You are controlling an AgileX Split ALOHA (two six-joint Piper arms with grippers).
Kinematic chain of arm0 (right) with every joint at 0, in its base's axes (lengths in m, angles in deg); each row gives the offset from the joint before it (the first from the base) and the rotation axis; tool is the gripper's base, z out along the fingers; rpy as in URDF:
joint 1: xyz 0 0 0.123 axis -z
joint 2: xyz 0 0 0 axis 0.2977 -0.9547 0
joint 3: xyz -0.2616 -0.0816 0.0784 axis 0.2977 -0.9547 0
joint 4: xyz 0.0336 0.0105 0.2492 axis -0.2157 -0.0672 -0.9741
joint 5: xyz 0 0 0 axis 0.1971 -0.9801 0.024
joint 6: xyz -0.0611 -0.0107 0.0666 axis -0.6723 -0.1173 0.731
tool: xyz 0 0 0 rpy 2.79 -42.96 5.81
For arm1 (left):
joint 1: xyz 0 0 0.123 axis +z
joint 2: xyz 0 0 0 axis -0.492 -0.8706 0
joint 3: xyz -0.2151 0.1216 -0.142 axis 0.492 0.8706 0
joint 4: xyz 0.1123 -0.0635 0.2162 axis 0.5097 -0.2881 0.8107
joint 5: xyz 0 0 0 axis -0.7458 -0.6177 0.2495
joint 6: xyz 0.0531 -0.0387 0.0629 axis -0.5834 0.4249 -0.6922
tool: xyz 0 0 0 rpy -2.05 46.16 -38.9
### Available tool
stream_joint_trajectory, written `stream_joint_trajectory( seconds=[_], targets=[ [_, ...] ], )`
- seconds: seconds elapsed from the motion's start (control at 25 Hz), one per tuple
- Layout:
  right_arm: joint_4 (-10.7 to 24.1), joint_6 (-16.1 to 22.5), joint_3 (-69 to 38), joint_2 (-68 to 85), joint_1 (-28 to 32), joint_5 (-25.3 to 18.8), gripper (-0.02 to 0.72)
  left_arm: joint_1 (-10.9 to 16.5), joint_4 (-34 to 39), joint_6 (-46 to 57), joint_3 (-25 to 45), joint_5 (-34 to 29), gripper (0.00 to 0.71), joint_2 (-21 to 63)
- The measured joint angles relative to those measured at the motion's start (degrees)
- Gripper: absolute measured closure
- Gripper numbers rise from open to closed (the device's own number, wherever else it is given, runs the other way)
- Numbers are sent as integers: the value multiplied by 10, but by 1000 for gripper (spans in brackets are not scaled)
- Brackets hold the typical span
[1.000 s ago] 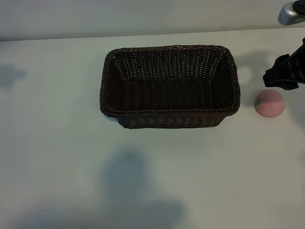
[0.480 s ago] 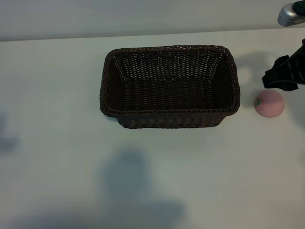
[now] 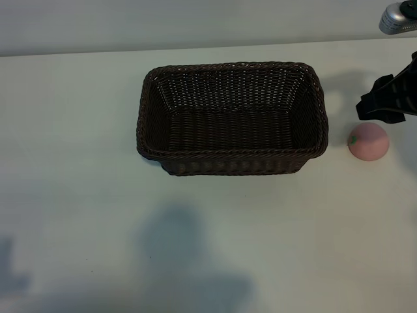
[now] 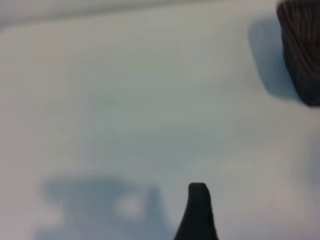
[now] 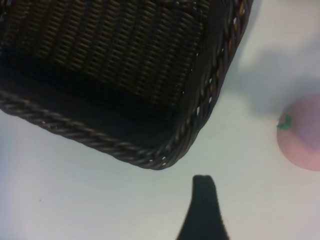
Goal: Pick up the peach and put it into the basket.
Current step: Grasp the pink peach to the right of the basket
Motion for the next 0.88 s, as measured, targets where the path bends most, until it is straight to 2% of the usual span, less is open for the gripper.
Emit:
stream_joint_trajectory(
  seconds=[0.24, 0.44, 0.88],
  targets=[
    [0, 0, 0, 0, 0, 0, 157, -8, 0, 13, 80, 5, 117, 92],
    [0, 0, 0, 0, 0, 0, 157, -8, 1, 22, 143, 9, 118, 115],
    [0, 0, 0, 0, 0, 0, 157, -8, 6, 26, 161, 37, 118, 124]
  ],
)
